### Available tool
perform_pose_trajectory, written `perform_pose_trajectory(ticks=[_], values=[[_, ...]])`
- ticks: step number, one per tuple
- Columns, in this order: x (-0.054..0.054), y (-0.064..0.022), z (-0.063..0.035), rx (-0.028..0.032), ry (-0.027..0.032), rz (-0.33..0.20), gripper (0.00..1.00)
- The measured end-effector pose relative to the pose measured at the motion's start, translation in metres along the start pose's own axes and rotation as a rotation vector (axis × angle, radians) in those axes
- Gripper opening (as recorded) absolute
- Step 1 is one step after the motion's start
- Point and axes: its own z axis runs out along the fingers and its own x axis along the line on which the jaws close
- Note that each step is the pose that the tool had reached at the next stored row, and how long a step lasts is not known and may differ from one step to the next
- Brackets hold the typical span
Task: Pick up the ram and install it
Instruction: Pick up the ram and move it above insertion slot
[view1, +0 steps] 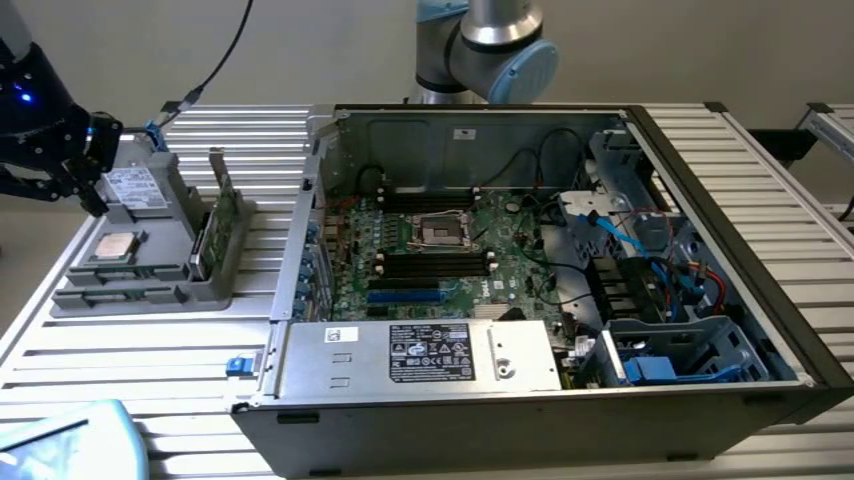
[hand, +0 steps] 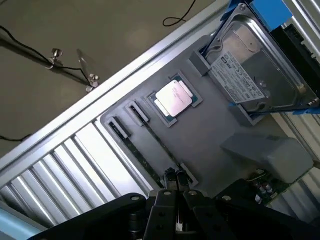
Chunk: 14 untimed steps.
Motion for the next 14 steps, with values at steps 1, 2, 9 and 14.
perform_pose_trajectory(ticks=[1, 2, 9, 14], values=[[0.000, -0.0001, 0.0008, -0.0010, 0.0006, -0.018, 0.10], [0.000, -0.0001, 0.0016, -0.0018, 0.0014, -0.036, 0.10], [0.000, -0.0006, 0.0072, -0.0076, 0.0073, -0.163, 0.10], [0.000, -0.0010, 0.0116, -0.0108, 0.0135, -0.255, 0.10]])
